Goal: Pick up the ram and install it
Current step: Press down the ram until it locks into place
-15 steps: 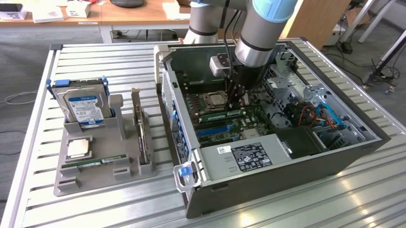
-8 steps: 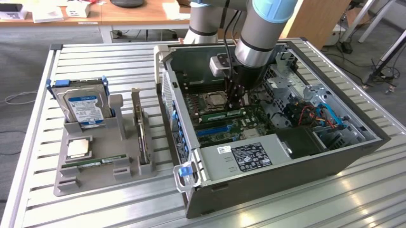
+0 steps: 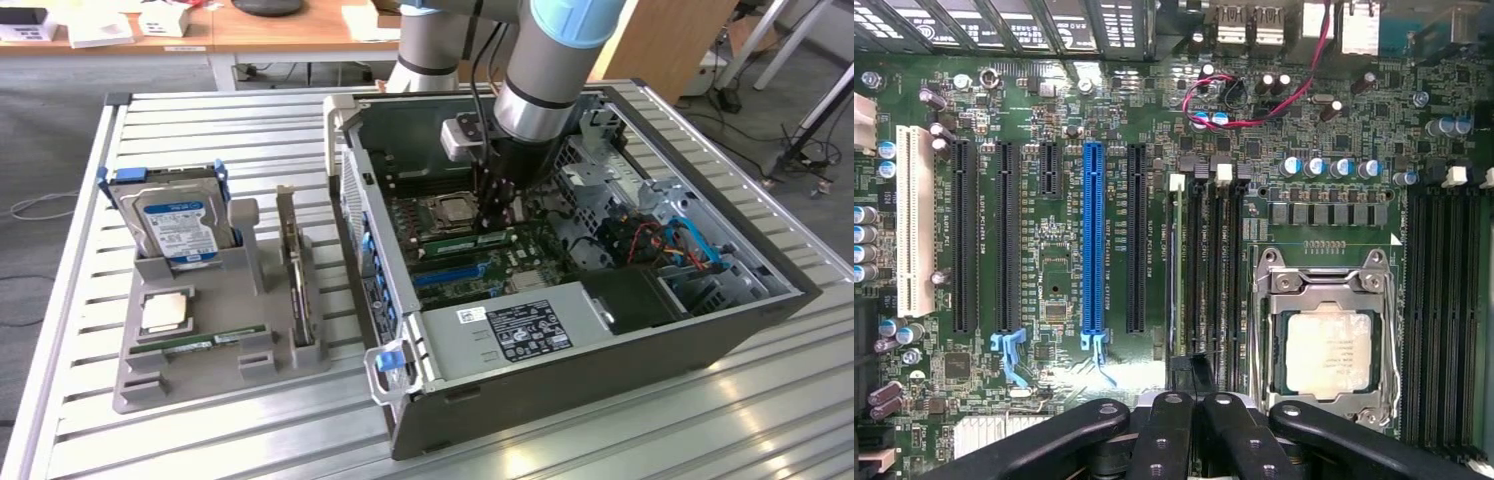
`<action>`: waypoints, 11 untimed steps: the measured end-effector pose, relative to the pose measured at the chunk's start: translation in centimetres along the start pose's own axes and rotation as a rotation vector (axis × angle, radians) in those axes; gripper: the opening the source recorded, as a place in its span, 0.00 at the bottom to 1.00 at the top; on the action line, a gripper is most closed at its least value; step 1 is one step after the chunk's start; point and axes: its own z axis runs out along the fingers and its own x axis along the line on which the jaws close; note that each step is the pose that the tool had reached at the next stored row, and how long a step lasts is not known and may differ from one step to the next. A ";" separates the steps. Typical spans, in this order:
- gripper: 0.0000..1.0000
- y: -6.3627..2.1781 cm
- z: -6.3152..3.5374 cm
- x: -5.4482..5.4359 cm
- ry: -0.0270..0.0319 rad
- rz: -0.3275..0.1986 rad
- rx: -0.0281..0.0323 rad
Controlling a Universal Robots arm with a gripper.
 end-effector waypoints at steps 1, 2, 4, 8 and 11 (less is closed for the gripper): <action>0.11 0.00 -0.01 0.0 0.0024 0.000 -0.0001; 0.11 0.00 -0.01 0.0 0.0038 0.000 -0.0001; 0.11 0.00 -0.02 0.0 0.0040 0.000 -0.0001; 0.11 0.00 0.00 0.0 0.0041 0.000 -0.0001; 0.11 0.00 0.12 0.0 0.0038 0.000 0.0000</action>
